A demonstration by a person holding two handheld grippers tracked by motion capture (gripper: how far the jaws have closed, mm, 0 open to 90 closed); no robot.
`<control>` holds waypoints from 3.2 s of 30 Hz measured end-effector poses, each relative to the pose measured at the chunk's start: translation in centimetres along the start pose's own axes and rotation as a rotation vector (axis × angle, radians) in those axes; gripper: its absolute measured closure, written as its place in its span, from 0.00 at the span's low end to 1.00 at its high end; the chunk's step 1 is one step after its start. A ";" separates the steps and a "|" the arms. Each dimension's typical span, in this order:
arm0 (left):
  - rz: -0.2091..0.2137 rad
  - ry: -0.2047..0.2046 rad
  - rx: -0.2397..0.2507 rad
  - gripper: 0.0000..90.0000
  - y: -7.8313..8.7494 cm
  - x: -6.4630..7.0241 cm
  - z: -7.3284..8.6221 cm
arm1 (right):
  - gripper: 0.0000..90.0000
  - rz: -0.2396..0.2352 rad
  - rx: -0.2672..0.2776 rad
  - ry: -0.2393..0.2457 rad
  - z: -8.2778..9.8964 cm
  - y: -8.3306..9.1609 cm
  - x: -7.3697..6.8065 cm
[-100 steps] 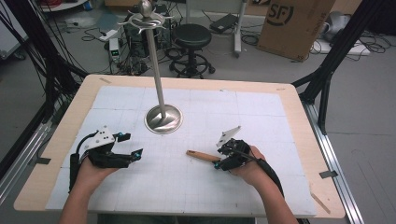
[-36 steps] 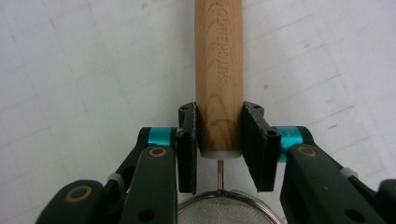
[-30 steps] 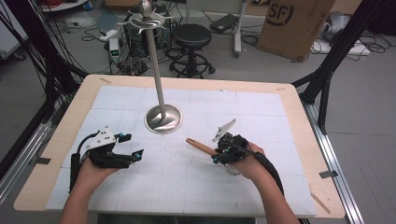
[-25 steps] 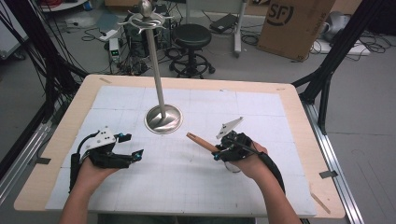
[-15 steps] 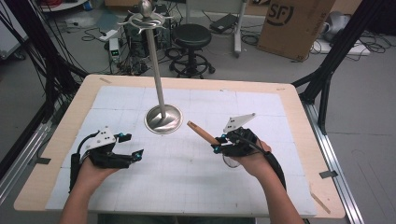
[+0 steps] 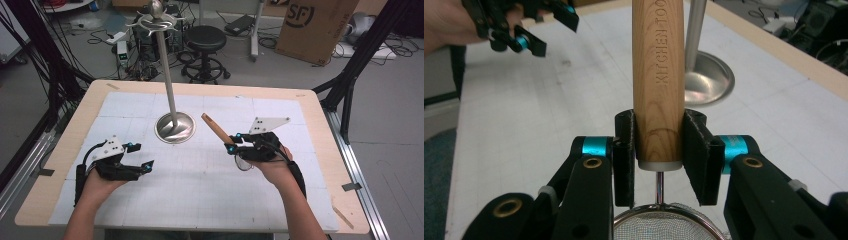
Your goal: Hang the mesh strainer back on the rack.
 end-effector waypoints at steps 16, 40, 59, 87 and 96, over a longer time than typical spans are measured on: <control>0.011 -0.004 0.007 0.25 0.0 0.2 -0.2 | 0.76 -0.038 0.121 0.006 -3.2 -0.5 0.7; 0.020 -0.010 0.015 0.25 0.1 0.3 -0.4 | 0.76 -0.024 0.226 0.079 -11.5 -0.5 2.4; 0.027 -0.010 0.021 0.25 0.0 0.4 -0.5 | 0.76 0.004 0.248 0.104 -15.4 -2.0 3.5; 0.032 -0.004 0.028 0.25 0.2 0.3 -0.6 | 0.76 0.033 0.263 0.082 -17.5 -4.3 4.5; 0.032 -0.005 0.030 0.25 0.2 0.3 -0.7 | 0.76 0.057 0.223 0.084 -17.3 -4.7 5.0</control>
Point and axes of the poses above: each handheld gripper's, and its own axes: y roughly backward along the jaws, z roughly out of its underside, x roughly to its right, the point moved 2 cm from there along -y, roughly forward along the jaws, and after that the axes turned 11 degrees about x, right-handed, at the moved point
